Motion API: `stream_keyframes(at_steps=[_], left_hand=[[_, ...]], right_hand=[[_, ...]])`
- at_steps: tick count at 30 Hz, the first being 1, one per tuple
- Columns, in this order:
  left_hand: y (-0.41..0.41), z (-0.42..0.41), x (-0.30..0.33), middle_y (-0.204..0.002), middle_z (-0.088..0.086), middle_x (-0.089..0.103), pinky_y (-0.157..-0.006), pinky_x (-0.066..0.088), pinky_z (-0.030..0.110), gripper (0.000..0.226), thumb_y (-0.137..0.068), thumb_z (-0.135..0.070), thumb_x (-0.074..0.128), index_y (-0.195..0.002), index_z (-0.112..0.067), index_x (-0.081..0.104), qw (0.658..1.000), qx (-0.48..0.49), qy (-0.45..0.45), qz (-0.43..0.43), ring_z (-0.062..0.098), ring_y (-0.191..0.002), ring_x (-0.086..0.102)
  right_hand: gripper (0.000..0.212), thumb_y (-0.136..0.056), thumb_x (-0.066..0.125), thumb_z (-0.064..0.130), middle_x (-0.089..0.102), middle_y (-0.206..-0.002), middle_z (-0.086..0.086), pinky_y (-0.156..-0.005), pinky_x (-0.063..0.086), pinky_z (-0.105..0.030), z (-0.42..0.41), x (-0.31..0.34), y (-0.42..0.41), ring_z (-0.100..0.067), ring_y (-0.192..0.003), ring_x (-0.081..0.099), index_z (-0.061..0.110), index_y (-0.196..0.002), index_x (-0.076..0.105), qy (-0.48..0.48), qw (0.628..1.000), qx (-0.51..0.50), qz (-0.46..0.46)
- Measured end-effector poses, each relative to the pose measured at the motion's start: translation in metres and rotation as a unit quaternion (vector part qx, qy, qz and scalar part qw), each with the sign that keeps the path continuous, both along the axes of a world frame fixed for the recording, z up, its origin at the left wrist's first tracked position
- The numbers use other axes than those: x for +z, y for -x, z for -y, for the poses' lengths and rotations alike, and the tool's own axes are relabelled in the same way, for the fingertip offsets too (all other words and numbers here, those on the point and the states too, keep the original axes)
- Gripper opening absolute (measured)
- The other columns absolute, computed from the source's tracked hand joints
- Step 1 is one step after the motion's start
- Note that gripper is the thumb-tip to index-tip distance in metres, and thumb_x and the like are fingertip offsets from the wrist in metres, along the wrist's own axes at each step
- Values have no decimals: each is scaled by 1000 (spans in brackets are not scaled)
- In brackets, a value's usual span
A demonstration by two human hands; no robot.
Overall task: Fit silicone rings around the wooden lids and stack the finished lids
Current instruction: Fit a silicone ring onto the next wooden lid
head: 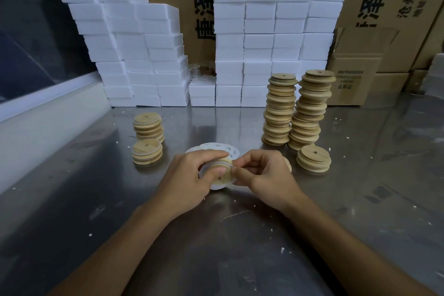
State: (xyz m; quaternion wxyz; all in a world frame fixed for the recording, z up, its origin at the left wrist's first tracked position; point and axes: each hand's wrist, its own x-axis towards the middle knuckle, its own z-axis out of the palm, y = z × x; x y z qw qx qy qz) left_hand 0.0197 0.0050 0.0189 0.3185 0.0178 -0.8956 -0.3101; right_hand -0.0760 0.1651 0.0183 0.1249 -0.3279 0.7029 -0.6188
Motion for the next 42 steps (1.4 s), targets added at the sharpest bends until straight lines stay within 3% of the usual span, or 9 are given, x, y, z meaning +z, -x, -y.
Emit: stream_keyframes(at_steps=[5,10,17,20,22,25,28,34,42], left_hand=[[0,-5,1,-95,-16,75,-85,55,30,24,-81,-10,77,-95,-29,78,996,-30,-70,-51,3,-94,68],[2,-7,8,-84,-14,76,-67,54,16,35,-79,0,75,-80,-35,75,971,-31,-224,-81,4,-72,71],[1,-6,8,-89,0,77,-67,59,27,11,-66,-21,76,-77,-23,78,903,-77,-419,-61,15,-79,73],[2,-1,5,-81,-5,76,-66,55,19,16,-71,-7,79,-70,-20,71,946,-48,-316,-58,9,-74,72],[3,1,4,-78,-11,74,-67,55,18,26,-72,-1,81,-70,-22,66,972,-16,-228,-48,6,-73,71],[3,1,3,-81,-10,73,-70,57,22,28,-72,-5,83,-69,-24,63,985,3,-166,-50,7,-75,71],[2,1,3,-81,-13,71,-70,58,23,27,-72,-7,83,-70,-23,62,990,-3,-129,-61,7,-75,70],[1,2,8,-75,-13,69,-71,57,28,32,-70,-5,84,-63,-24,59,991,7,-124,-40,6,-75,68],[0,0,9,-74,-4,70,-75,58,39,27,-69,-2,84,-64,-16,61,989,5,-140,-40,9,-75,69]], right_hand=[[2,-87,71,1,76,-83,-13,-73,62,-31,-2,2,-1,-22,-79,75,0,-87,73,12,1000,6,-2],[12,-87,73,5,74,-86,-16,-66,64,-37,-2,5,-6,-21,-77,75,-5,-90,68,18,999,4,48],[9,-88,71,3,73,-88,-22,-74,63,-45,0,9,-7,-28,-80,72,-6,-87,68,93,987,19,127],[9,-87,71,0,72,-76,-12,-68,63,-39,1,5,-4,-24,-74,71,5,-80,70,98,993,-1,73],[10,-87,73,5,74,-77,-2,-68,62,-36,0,1,0,-19,-74,72,13,-81,72,47,996,-37,-62],[6,-88,72,12,74,-87,8,-67,57,-20,-4,1,1,-7,-83,71,17,-91,75,6,972,-46,-232],[9,-89,70,11,74,-93,7,-74,58,-20,-5,5,-3,-7,-88,68,16,-95,74,-9,945,-42,-324],[9,-89,70,8,74,-95,3,-83,60,-28,-5,10,-8,-11,-93,69,11,-97,74,-20,948,-50,-315],[12,-87,71,5,75,-94,2,-79,61,-30,-7,11,-4,-12,-91,70,11,-97,75,-14,944,-56,-326]])
